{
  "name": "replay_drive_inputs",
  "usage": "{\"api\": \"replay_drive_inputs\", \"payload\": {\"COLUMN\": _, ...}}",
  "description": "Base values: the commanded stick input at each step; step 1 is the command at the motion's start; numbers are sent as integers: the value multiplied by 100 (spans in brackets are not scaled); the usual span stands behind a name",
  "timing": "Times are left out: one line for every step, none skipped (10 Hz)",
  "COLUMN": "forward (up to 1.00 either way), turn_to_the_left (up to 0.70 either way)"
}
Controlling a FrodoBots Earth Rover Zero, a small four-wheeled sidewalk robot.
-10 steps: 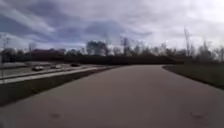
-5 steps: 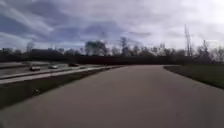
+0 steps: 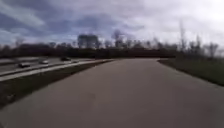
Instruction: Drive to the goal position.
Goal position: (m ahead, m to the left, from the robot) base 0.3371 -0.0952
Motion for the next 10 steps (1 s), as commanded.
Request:
{"api": "replay_drive_inputs", "payload": {"forward": 100, "turn_to_the_left": 0}}
{"api": "replay_drive_inputs", "payload": {"forward": 100, "turn_to_the_left": 0}}
{"api": "replay_drive_inputs", "payload": {"forward": 100, "turn_to_the_left": 0}}
{"api": "replay_drive_inputs", "payload": {"forward": 100, "turn_to_the_left": 0}}
{"api": "replay_drive_inputs", "payload": {"forward": 100, "turn_to_the_left": 0}}
{"api": "replay_drive_inputs", "payload": {"forward": 100, "turn_to_the_left": 0}}
{"api": "replay_drive_inputs", "payload": {"forward": 100, "turn_to_the_left": 0}}
{"api": "replay_drive_inputs", "payload": {"forward": 100, "turn_to_the_left": -7}}
{"api": "replay_drive_inputs", "payload": {"forward": 100, "turn_to_the_left": -22}}
{"api": "replay_drive_inputs", "payload": {"forward": 100, "turn_to_the_left": -37}}
